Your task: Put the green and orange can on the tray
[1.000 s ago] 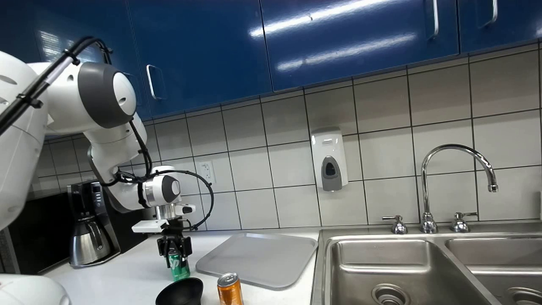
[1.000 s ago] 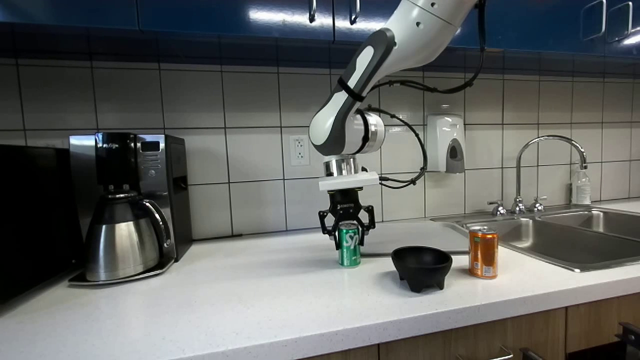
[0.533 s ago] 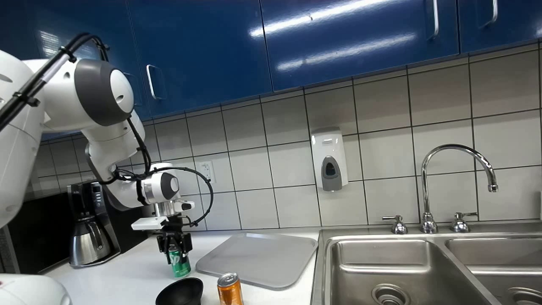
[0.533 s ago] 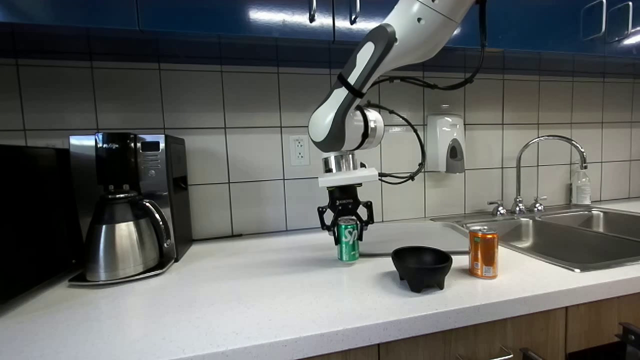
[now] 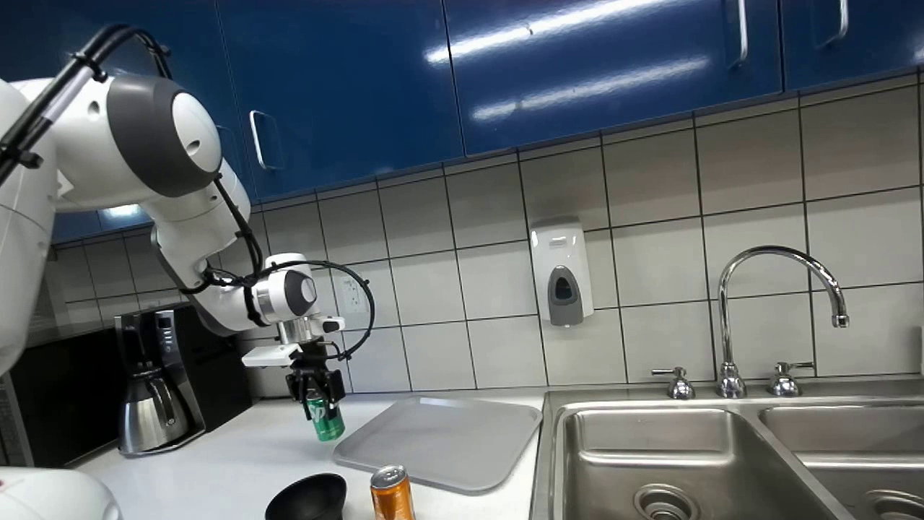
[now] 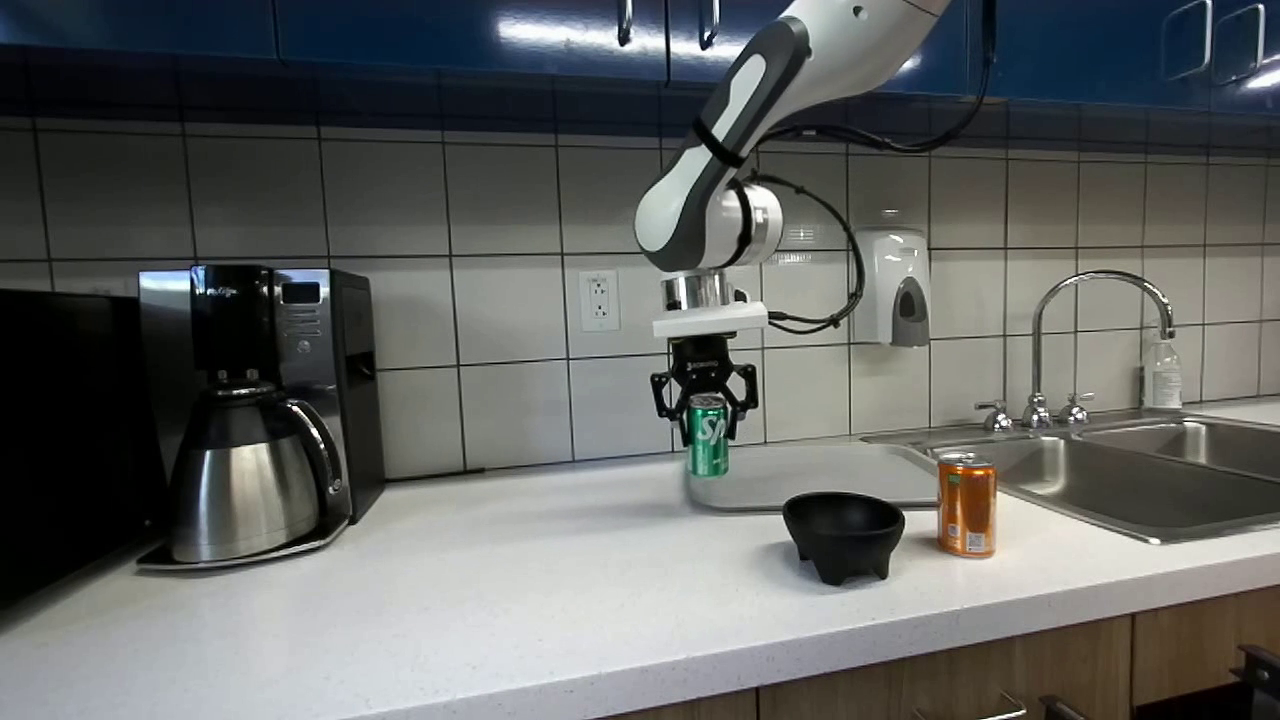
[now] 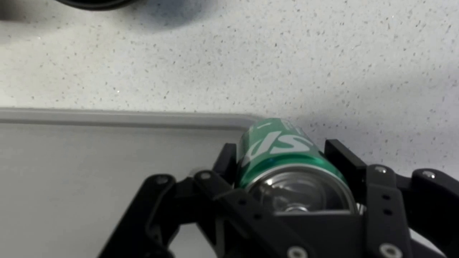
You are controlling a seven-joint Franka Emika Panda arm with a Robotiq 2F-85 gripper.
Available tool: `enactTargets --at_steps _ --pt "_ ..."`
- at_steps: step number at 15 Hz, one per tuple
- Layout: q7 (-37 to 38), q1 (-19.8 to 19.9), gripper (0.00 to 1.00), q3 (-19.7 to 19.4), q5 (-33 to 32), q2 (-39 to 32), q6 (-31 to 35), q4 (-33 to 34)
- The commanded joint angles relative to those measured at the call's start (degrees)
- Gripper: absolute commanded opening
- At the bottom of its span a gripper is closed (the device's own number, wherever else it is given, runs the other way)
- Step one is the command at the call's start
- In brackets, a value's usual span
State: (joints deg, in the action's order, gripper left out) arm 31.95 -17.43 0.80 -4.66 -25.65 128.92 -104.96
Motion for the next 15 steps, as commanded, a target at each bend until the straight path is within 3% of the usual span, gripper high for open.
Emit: enactTargets --at_steps 1,15 --pt "1.5 1.0 0.41 -1.4 -1.3 0.3 -1.4 2.9" --pt "1.4 4.2 0.41 -3.0 1.9 -9.2 -4.9 10.8"
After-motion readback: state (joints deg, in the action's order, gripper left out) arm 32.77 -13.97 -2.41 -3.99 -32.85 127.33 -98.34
